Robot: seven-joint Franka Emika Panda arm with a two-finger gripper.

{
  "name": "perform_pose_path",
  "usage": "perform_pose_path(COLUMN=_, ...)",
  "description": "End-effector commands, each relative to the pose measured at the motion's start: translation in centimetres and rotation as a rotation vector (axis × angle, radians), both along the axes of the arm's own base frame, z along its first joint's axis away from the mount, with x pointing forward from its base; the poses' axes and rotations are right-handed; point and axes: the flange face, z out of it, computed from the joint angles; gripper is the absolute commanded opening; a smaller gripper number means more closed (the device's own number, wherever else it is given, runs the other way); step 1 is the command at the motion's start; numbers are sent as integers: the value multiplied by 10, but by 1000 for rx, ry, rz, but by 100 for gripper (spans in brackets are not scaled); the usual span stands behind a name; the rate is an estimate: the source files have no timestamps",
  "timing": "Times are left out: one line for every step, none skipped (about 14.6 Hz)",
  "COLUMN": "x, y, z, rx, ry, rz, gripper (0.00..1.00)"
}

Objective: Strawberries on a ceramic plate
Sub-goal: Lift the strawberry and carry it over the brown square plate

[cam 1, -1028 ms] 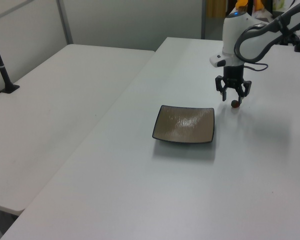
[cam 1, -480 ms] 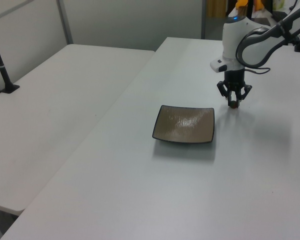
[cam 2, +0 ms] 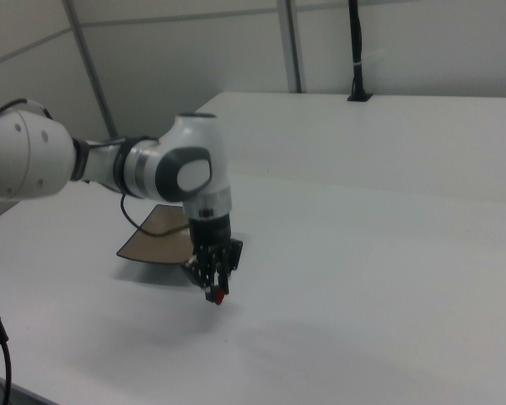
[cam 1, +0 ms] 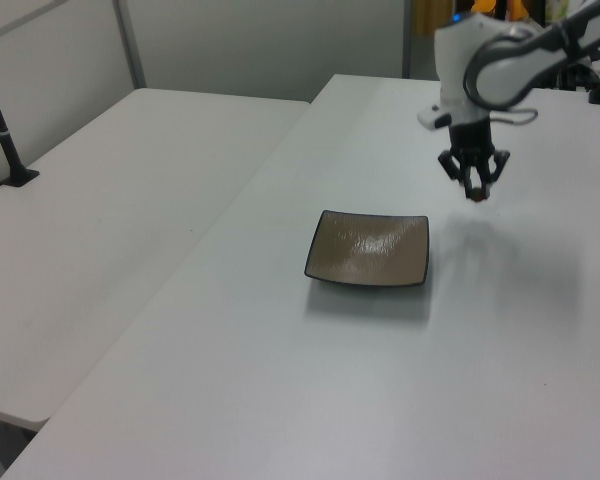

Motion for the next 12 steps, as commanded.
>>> perform_pose_path(x=6, y=20, z=51, rx=-19, ry=68, rz=-61, gripper=0)
perform_pose_path(x=7, y=35, z=59, rx=-28, ry=75, rz=-88, gripper=0)
perform_pose_path(x=9, y=46, z=65, rx=-33, ry=67, rz=-145, gripper=0)
perform_pose_path(x=10, y=61, z=66, rx=-31, ry=61, rz=-220, gripper=0)
perform_pose_path(x=12, y=79, z=71, rx=-21, ry=49, rz=-300, gripper=0)
perform_pose_path(x=14, y=94, z=75, rx=-17, ry=39, rz=-383, gripper=0)
perform_pose_path(x=19, y=113, z=79, rx=-14, ry=33, rz=-480, gripper=0)
perform_pose_path(x=23, y=125, z=81, rx=-2, ry=34, rz=-543, gripper=0)
perform_pose_path(x=27, y=138, z=81, rx=10, ry=40, rz=-594, gripper=0)
perform_pose_path(x=32, y=146, z=82, rx=24, ry=39, rz=-636, gripper=0)
perform_pose_path(x=38, y=156, z=81, rx=38, ry=11, rz=-676, gripper=0)
perform_pose_path(x=44, y=165, z=81, rx=53, ry=-30, rz=-725, gripper=0)
